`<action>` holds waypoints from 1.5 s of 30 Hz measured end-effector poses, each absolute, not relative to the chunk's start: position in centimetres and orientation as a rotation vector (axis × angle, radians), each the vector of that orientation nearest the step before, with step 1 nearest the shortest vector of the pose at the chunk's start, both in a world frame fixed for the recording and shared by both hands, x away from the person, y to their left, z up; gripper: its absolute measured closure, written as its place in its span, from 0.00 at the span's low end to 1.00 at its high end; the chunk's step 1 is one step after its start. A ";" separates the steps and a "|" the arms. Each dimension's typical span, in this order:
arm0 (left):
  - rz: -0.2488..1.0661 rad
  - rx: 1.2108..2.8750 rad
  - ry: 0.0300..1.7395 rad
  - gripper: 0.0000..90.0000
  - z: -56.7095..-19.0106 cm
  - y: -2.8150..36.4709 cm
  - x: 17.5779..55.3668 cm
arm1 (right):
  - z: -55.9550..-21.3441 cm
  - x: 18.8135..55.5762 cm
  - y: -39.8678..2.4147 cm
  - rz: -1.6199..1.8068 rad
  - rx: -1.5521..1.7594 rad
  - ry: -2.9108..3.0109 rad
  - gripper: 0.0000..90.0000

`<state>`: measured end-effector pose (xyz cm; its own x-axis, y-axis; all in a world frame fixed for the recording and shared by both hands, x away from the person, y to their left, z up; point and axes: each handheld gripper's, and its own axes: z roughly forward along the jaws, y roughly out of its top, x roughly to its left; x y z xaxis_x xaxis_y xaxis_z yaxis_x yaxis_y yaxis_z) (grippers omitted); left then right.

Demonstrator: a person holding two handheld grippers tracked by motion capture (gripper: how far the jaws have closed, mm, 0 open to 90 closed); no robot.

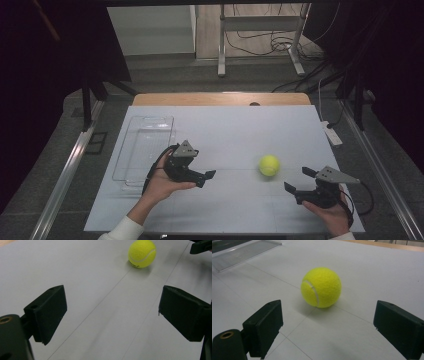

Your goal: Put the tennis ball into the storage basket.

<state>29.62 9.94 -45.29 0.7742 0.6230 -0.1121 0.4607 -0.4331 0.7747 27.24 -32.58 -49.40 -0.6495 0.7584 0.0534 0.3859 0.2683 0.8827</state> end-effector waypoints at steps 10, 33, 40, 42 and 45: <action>0.232 2.117 0.803 0.10 -45.6 9.2 30.3 | -49.3 27.2 -32.4 1.349 1.036 2.167 0.10; 0.213 2.130 0.769 0.10 -45.6 7.5 31.4 | -49.4 27.2 -32.5 1.345 1.037 2.169 0.10; 0.210 2.138 0.749 0.10 -45.5 6.9 31.7 | -49.4 27.2 -32.5 1.343 1.038 2.163 0.10; 0.206 2.134 0.748 0.10 -45.5 6.7 31.8 | -49.3 27.2 -32.5 1.344 1.038 2.163 0.10; 0.199 2.138 0.749 0.10 -45.6 6.5 32.1 | -49.3 27.1 -32.7 1.350 1.043 2.157 0.10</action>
<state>32.12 6.50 -45.60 0.8086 0.5768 -0.1158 0.4432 -0.4680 0.7646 27.13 -32.66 -49.32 -0.6478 0.7595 0.0589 0.3852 0.2598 0.8855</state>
